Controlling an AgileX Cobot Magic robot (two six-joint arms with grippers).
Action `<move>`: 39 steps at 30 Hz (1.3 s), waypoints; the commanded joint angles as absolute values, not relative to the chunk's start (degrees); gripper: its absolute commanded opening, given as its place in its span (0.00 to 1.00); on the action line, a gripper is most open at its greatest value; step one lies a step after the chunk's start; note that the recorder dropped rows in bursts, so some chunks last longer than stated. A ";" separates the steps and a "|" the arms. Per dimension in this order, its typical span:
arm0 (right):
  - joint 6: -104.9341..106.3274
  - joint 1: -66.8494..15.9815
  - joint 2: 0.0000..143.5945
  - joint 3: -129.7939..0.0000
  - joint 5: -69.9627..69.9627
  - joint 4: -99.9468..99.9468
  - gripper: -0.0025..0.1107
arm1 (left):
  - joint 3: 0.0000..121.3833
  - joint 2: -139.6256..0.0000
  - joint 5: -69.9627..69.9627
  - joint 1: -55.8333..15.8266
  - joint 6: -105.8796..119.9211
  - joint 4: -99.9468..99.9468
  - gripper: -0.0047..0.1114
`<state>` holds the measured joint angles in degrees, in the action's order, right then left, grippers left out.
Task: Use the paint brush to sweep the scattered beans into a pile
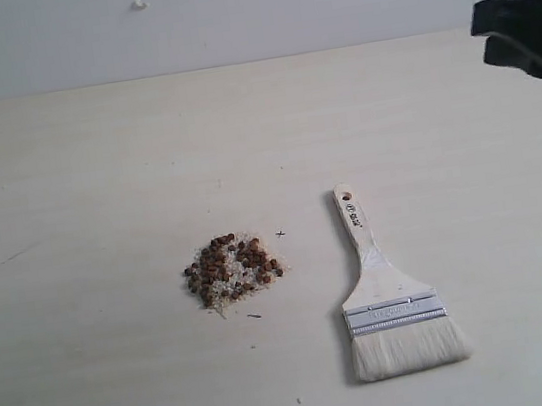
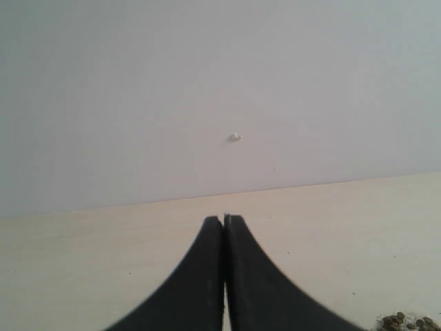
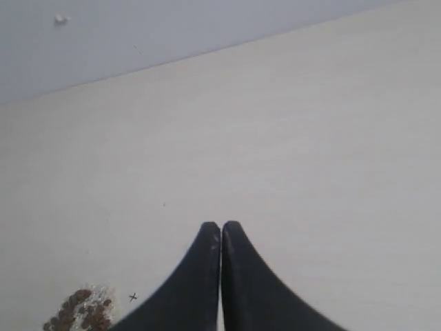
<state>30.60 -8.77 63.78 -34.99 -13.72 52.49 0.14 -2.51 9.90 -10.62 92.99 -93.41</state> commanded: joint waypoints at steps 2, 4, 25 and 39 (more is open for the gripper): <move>30.36 -8.73 49.80 -30.02 -14.96 51.78 0.02 | 0.00 -2.16 9.84 -10.91 93.01 -93.31 0.04; 30.36 -8.73 44.56 -30.02 -14.96 51.79 0.02 | 0.00 -2.16 9.84 -10.91 93.01 -93.31 0.04; 40.63 -0.28 8.83 -23.10 -14.03 40.35 0.02 | 0.00 -2.16 9.89 -10.91 93.01 -93.31 0.04; -9.51 -0.28 3.96 -9.63 -15.50 -9.83 0.02 | 0.00 -2.16 9.89 -10.91 93.01 -93.31 0.04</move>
